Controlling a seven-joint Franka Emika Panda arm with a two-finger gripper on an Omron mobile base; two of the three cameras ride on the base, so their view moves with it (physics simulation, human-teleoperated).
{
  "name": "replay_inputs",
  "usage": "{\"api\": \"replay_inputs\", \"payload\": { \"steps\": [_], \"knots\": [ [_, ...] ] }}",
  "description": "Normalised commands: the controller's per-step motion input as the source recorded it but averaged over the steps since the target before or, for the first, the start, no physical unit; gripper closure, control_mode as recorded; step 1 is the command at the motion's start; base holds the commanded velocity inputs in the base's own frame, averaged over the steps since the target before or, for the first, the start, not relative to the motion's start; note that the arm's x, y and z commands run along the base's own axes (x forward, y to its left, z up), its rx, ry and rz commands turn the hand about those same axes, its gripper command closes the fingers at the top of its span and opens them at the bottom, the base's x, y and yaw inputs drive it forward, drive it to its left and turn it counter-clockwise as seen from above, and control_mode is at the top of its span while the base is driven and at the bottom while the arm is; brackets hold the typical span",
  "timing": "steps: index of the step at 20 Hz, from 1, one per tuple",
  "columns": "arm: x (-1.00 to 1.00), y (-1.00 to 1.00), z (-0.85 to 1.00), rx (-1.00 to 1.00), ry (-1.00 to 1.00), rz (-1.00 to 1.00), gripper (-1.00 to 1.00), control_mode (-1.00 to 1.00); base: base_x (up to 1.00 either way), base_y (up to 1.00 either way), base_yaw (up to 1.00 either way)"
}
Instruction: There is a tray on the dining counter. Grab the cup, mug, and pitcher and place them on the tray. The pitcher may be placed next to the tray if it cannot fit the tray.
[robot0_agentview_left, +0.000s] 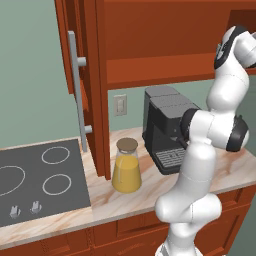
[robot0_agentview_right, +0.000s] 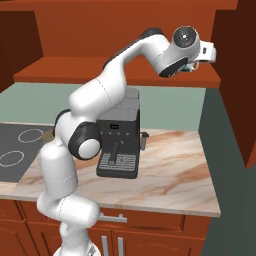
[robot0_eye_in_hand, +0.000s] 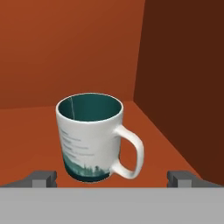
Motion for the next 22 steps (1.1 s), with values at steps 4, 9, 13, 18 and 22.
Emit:
{"api": "replay_inputs", "payload": {
  "steps": [4, 9, 13, 18, 22],
  "knots": [
    [0.00, -0.09, 0.00, 0.00, 0.00, 0.00, -1.00, -1.00, 0.00, 0.00, 0.00],
    [0.00, -0.09, 0.00, 0.00, 0.00, 0.00, -1.00, -1.00, 0.00, 0.00, 0.00],
    [0.00, -0.07, 0.00, 0.00, 0.00, 0.00, -1.00, -1.00, 0.00, 0.00, 0.00],
    [0.02, -0.01, 0.00, 0.00, 0.00, 0.00, -1.00, -1.00, 0.00, 0.00, 0.00],
    [0.11, 0.00, 0.00, 0.00, 0.00, 0.00, -1.00, -1.00, 0.00, 0.00, 0.00]
  ]
}}
